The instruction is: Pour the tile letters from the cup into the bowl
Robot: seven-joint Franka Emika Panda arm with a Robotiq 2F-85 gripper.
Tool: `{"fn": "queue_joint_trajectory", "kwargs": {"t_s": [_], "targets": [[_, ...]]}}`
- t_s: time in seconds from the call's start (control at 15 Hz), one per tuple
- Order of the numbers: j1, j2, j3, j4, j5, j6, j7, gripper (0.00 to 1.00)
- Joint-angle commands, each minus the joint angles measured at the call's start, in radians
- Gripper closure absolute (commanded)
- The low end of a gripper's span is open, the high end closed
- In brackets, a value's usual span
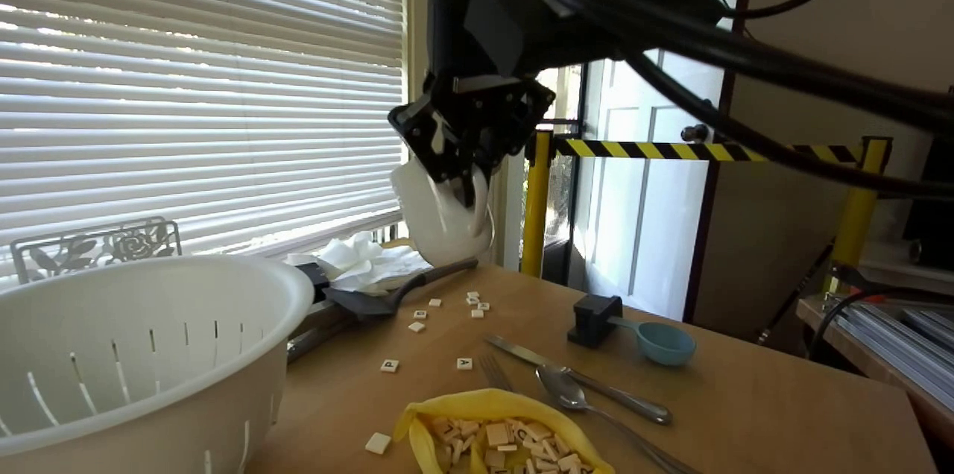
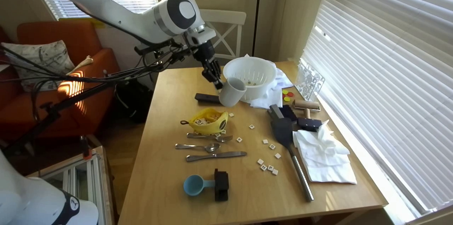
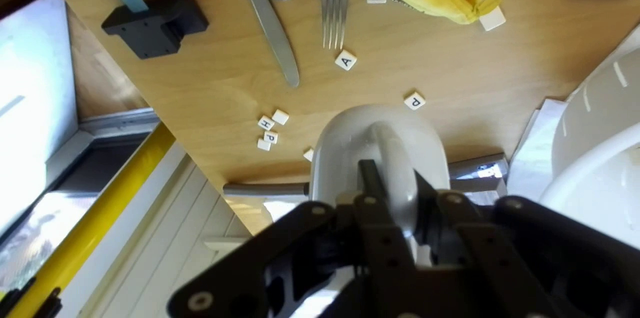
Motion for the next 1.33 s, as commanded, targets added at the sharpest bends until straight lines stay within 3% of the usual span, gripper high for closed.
{"fn": "queue_joint_trajectory", "kwargs": {"t_s": [0.0,0.53,0.93,1.0,1.27], "targets": [[-0.02,0.019,0.076,0.114,-0.116,-0.118,-0.094,0.96],[0.018,0.244,0.162,0.514,-0.22,-0.409,-0.492,0.96],[0.108,0.436,0.155,0.789,-0.226,-0.584,-0.828,0.96],[0.081,0.355,0.155,0.646,-0.185,-0.5,-0.721,0.86],[0.098,0.415,0.161,0.731,-0.196,-0.544,-0.79,0.86]]}}
